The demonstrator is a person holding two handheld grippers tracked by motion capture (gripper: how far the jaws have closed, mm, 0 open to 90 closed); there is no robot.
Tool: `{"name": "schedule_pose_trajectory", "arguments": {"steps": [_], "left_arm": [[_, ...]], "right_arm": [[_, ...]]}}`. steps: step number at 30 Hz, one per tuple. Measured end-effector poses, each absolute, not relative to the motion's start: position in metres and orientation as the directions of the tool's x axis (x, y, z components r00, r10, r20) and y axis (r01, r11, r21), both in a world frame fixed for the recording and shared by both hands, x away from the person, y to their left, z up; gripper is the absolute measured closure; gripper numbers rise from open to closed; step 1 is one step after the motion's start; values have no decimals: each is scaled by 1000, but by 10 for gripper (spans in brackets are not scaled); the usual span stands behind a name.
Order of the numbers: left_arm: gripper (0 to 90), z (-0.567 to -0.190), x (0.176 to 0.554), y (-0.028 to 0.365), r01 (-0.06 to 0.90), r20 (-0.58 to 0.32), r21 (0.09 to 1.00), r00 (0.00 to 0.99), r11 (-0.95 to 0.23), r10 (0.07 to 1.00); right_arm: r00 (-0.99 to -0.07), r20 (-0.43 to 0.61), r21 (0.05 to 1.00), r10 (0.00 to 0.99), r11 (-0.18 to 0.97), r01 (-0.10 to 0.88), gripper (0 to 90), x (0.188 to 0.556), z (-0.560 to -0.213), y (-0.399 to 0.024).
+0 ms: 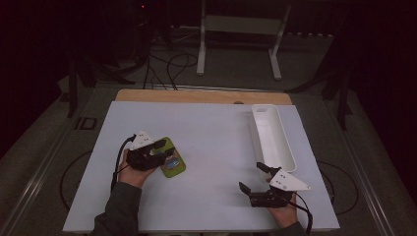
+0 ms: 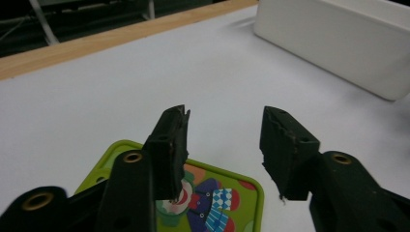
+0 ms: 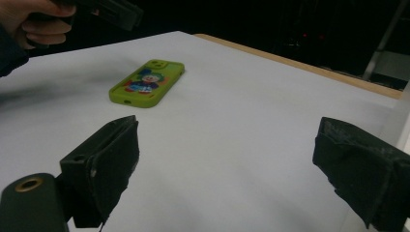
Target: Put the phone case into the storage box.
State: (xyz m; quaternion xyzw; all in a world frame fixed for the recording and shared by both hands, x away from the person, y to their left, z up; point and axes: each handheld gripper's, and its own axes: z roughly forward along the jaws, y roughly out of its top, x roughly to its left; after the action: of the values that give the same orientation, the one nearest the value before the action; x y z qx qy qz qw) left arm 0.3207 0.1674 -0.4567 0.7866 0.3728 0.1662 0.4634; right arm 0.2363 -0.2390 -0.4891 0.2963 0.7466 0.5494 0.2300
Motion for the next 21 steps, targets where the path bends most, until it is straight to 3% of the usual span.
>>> {"name": "schedule_pose_trajectory", "arguments": {"steps": [16, 21], "left_arm": [[883, -461, 341, 140, 475, -44, 769, 707, -428, 706], [900, -460, 346, 129, 469, -17, 752, 716, -463, 698]], "right_arm": [[-718, -19, 956, 696, 222, 190, 87, 235, -489, -238], [-718, -19, 957, 696, 220, 189, 87, 235, -489, -238]]}}
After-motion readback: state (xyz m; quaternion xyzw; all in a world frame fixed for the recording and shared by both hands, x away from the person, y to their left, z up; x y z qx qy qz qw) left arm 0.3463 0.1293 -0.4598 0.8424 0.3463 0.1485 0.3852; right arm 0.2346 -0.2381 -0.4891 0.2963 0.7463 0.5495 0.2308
